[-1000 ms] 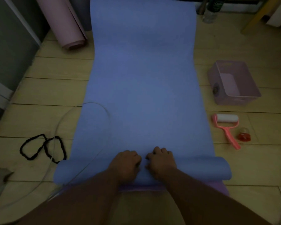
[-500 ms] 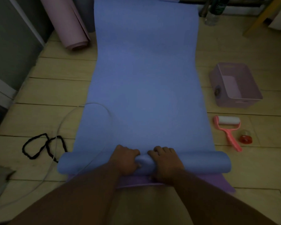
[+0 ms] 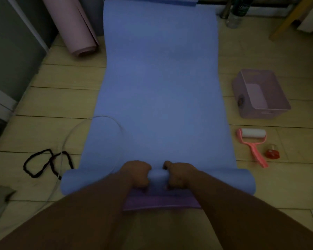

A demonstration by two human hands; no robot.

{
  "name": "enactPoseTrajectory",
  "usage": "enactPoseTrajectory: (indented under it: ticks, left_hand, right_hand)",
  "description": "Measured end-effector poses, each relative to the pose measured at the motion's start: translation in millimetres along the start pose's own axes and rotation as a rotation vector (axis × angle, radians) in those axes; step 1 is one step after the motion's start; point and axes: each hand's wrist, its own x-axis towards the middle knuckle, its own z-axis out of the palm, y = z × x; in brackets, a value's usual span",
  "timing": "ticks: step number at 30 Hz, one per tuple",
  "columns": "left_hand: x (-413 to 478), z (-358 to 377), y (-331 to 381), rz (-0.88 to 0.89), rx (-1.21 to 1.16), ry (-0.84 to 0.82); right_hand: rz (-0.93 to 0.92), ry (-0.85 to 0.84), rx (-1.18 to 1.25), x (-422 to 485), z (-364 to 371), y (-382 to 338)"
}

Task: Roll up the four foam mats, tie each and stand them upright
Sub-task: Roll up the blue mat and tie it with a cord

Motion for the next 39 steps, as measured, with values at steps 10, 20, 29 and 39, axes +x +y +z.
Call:
enactPoseTrajectory:
  ticks: [10,20,29,39]
  left_hand:
    - [-13,19,-2,-0.009,-0.011,0.400]
    - [-9,27,0,0.001,0.133,0.298]
    - [-2,-7,0,-0.014,-0.038,0.198]
    - [-19,29,-1,0.083,0.074,0.364]
  right_hand:
    - [-0.035,0.407,-0.193,-8,31,5]
    - [-0.039,0.311,-0.244,-12,33,0]
    - [0.087,0.276,-0.186,-3,0,-9]
    - [0.049,-0.018,-0.128,-1,-11,-14]
